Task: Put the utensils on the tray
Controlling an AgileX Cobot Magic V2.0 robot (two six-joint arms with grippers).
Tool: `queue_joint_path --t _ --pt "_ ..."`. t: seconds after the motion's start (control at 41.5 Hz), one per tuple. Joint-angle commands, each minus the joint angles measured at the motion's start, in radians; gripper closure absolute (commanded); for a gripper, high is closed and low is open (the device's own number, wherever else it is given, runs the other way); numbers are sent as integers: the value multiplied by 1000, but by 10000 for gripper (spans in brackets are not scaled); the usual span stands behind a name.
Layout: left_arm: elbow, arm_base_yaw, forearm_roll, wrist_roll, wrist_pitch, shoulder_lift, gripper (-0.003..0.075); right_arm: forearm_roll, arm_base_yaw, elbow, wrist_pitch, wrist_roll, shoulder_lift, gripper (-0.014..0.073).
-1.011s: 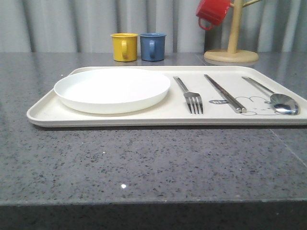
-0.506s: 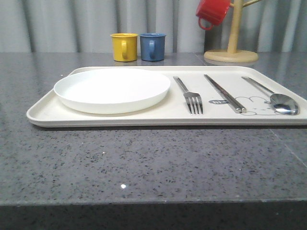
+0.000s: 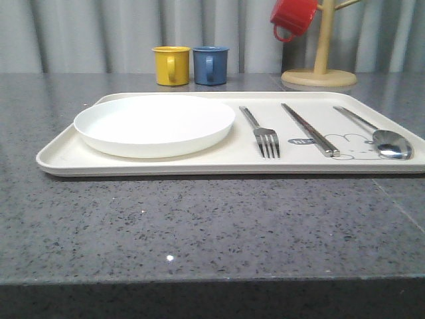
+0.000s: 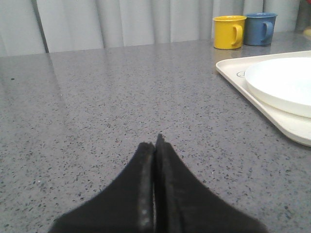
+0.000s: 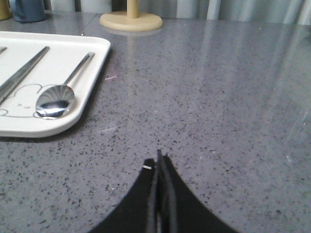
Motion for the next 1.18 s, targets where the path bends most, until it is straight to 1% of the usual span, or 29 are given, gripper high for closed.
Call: queue_joint_path --t 0.0,0.12,1.156 --pt "3 0 -8 -11 -82 -21 739 1 -8 3 -86 -6 -17 658" --pt "3 0 -8 -11 -82 -21 739 1 -8 3 -64 -6 -18 658" --pt "3 0 -8 -11 -82 -21 739 1 -8 3 -64 -6 -18 658"
